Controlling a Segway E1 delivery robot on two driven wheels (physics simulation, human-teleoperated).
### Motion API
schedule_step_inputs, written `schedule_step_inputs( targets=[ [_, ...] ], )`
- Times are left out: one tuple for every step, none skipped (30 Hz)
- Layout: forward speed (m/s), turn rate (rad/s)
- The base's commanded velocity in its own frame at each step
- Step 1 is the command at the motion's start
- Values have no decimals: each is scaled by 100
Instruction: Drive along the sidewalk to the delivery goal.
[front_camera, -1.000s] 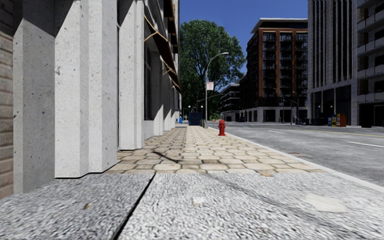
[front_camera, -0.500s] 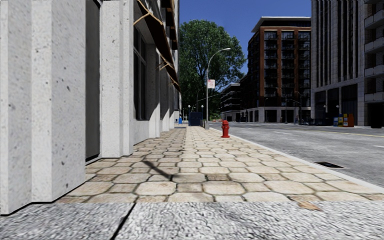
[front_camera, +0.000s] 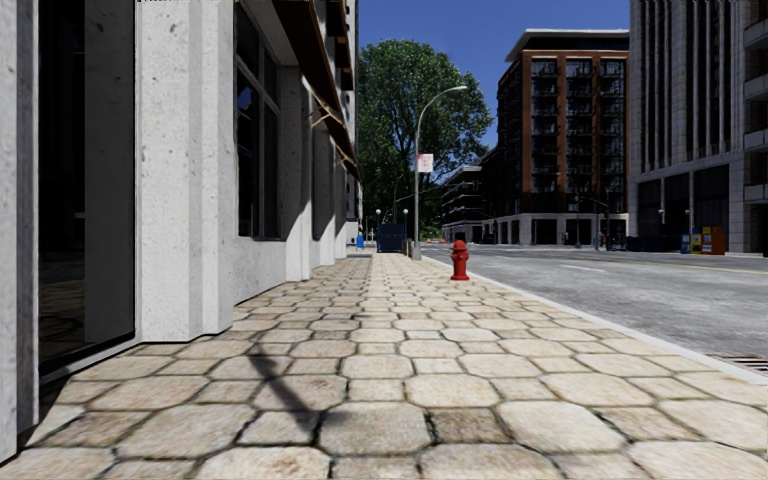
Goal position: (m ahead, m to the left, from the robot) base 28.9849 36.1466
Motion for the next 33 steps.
schedule_step_inputs(
  targets=[
    [200, 0],
    [200, 0],
    [200, 0],
    [200, 2],
    [200, 6],
    [200, 6],
    [200, 12],
    [200, 17],
    [200, 20],
    [200, 20],
    [200, 20],
    [200, 20],
    [200, 21],
    [200, 19],
    [200, 7],
    [200, 7],
    [200, 0],
    [200, 0],
    [200, 0],
    [200, 0],
    [200, 0],
    [200, 0],
    [200, 0],
    [200, 0],
    [200, 0],
    [200, 0],
    [200, 0],
    [200, 0],
    [200, 0],
    [200, 0],
    [200, 0],
    [200, 0],
    [200, 0]
  ],
)
